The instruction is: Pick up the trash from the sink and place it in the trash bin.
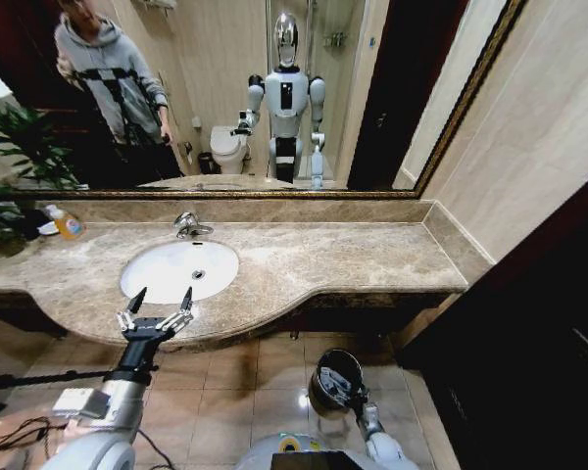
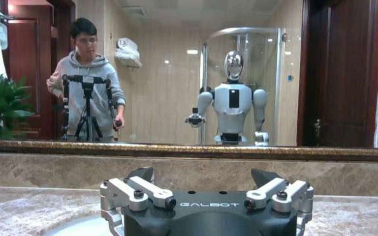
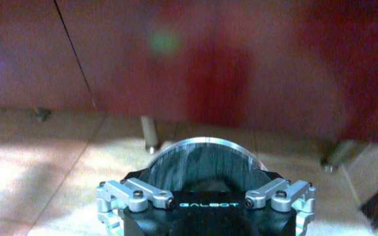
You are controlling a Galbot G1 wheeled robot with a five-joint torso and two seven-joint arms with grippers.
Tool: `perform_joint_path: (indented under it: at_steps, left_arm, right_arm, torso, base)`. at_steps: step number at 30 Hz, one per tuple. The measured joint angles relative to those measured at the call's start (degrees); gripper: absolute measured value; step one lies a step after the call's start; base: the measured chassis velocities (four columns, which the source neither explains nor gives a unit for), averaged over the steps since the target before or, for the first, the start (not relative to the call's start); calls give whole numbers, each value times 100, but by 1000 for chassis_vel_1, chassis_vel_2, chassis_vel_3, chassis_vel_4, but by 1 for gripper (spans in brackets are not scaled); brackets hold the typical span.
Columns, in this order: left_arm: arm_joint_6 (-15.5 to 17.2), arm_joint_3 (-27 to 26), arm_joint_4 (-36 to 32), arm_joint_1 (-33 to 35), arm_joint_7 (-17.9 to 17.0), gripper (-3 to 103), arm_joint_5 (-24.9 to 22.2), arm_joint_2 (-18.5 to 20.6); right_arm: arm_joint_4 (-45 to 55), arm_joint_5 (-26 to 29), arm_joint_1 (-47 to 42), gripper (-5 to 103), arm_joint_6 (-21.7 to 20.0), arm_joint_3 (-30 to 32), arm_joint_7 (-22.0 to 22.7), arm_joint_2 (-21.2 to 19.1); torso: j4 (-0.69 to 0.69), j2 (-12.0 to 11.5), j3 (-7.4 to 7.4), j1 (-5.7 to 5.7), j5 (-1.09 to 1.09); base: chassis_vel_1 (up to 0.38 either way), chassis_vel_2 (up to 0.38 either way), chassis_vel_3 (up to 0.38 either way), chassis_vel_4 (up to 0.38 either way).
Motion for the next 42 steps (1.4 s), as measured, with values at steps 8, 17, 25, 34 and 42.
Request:
perform_joint_path:
  at_steps: [8,17,25,34,42]
  left_arm:
    - [0,0,0,0,0,100,0,0]
    - [0,0,0,0,2,100,0,0]
    - [0,0,0,0,0,100,0,0]
    - [0,0,0,0,0,100,0,0]
    - [0,0,0,0,0,100,0,0]
  right_arm:
    - [1886,380,-844,100,78,134,179,-152]
    - [4392,535,-2063,100,25,371,453,-346]
    - [6991,545,-2899,100,-722,658,640,-184]
    - [8132,410,-3007,100,-1115,669,702,-20]
    - [8464,-1,-2707,100,-1495,660,672,326]
  torso:
    - [0,1,0,0,0]
    - [-1,1,0,-1,0]
    - [0,1,0,-1,-1]
    - [0,1,0,0,-1]
    - [0,0,0,0,-1]
  base:
    - [0,0,0,0]
    - [0,0,0,0]
    - [0,0,0,0]
    - [0,0,0,0]
    - [0,0,0,0]
